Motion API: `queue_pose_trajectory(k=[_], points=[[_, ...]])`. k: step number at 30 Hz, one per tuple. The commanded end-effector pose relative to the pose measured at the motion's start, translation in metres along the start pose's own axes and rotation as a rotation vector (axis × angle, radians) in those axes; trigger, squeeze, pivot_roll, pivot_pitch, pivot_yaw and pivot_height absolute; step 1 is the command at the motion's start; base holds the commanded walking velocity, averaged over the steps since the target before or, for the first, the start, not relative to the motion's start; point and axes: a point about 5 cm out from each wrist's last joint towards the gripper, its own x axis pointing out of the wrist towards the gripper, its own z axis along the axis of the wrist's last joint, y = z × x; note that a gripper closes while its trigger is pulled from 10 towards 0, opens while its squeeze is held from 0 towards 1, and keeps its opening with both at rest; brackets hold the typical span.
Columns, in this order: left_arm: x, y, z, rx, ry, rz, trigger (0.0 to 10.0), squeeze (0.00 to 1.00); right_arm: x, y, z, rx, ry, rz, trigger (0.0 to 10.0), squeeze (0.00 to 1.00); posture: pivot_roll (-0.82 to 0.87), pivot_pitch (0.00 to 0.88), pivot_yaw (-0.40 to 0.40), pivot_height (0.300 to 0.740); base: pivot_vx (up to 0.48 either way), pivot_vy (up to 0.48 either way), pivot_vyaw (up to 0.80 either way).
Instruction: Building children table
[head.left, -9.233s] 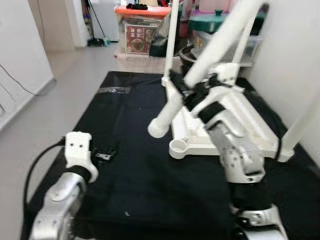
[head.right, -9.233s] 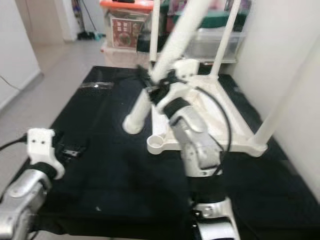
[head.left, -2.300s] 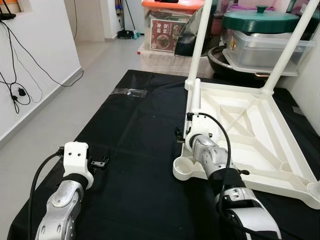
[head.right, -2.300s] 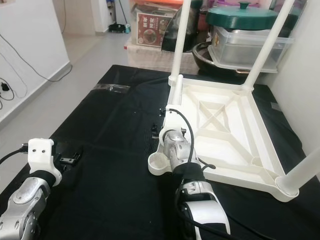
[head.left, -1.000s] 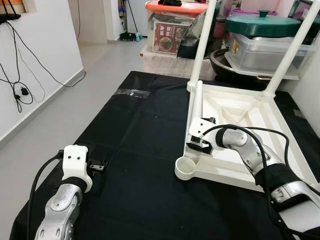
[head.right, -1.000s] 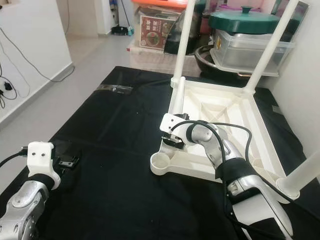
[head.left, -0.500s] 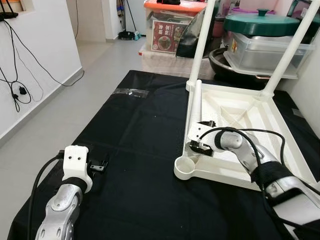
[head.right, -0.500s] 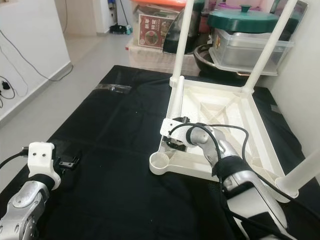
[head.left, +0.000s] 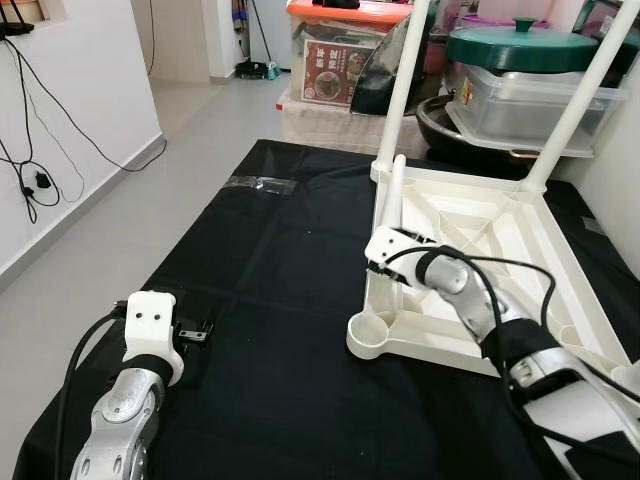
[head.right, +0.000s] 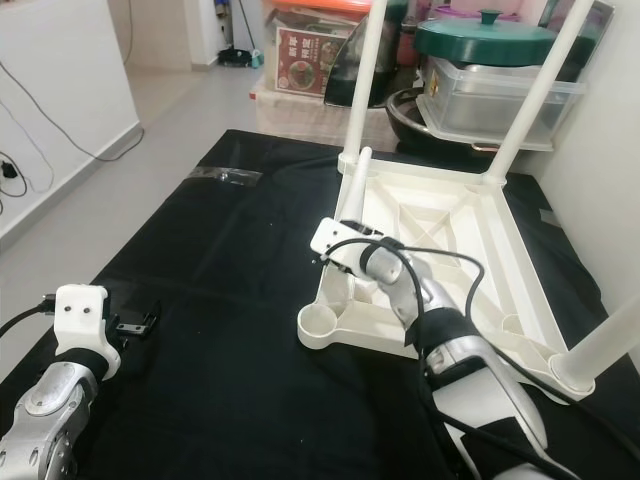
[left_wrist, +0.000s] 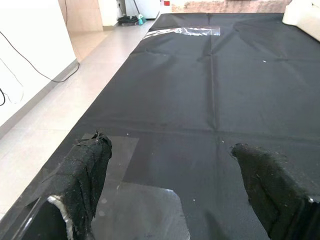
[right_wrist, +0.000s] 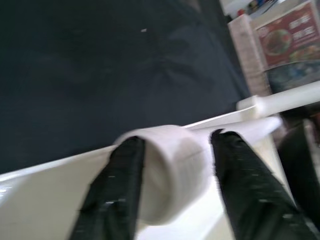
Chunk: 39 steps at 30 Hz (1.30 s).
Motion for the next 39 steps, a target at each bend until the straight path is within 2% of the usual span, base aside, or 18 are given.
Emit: queue_pose_trajectory(k=[1, 6, 16, 24, 26, 27, 29, 31, 34, 39], points=[[0.000, 0.000, -0.004, 0.014, 0.018, 0.000, 10.0, 0.00, -0.001, -0.001, 0.000, 0.024, -0.014, -0.021, 0.0, 0.00, 0.11, 0.000, -0.084, 0.740, 0.000, 0.000, 0.00], [0.003, -0.001, -0.005, 0.019, 0.020, 0.003, 10.0, 0.00, -0.003, 0.008, -0.011, 0.074, 0.008, -0.047, 0.0, 0.00, 0.10, 0.000, -0.079, 0.740, 0.000, 0.000, 0.00], [0.006, 0.002, -0.006, 0.029, 0.033, 0.023, 10.0, 0.00, -0.005, 0.000, -0.020, 0.114, 0.048, -0.152, 0.0, 0.00, 0.09, 0.000, -0.071, 0.740, 0.000, 0.000, 0.00], [0.006, 0.004, -0.007, 0.031, 0.034, 0.028, 10.0, 0.00, -0.005, 0.000, -0.020, 0.156, 0.039, -0.199, 0.0, 0.00, 0.09, 0.000, -0.070, 0.740, 0.000, 0.000, 0.00], [0.006, 0.003, -0.006, 0.030, 0.031, 0.028, 10.0, 0.00, -0.012, -0.020, -0.015, 0.226, -0.022, -0.330, 0.0, 0.00, 0.08, 0.000, -0.063, 0.740, 0.000, 0.000, 0.00], [0.006, 0.003, -0.006, 0.030, 0.031, 0.028, 10.0, 0.00, -0.012, -0.020, -0.015, 0.226, -0.022, -0.330, 0.0, 0.00, 0.08, 0.000, -0.063, 0.740, 0.000, 0.000, 0.00], [0.007, 0.004, -0.006, 0.031, 0.030, 0.028, 10.0, 0.00, -0.021, -0.037, -0.014, 0.298, -0.067, -0.425, 0.0, 0.00, 0.08, 0.000, -0.058, 0.740, 0.000, 0.000, 0.00], [0.008, 0.004, -0.006, 0.032, 0.030, 0.029, 10.0, 0.00, -0.026, -0.044, -0.015, 0.322, -0.086, -0.470, 0.0, 0.00, 0.07, 0.000, -0.053, 0.740, 0.000, 0.000, 0.00], [0.008, 0.004, -0.006, 0.032, 0.030, 0.029, 10.0, 0.00, -0.028, -0.045, -0.015, 0.323, -0.088, -0.478, 0.0, 0.00, 0.07, 0.000, -0.053, 0.740, 0.000, 0.000, 0.00], [0.009, 0.003, -0.007, 0.033, 0.032, 0.025, 10.0, 0.00, -0.032, -0.035, -0.015, 0.339, -0.094, -0.450, 0.0, 0.00, 0.07, 0.000, -0.052, 0.740, 0.000, 0.000, 0.00]])
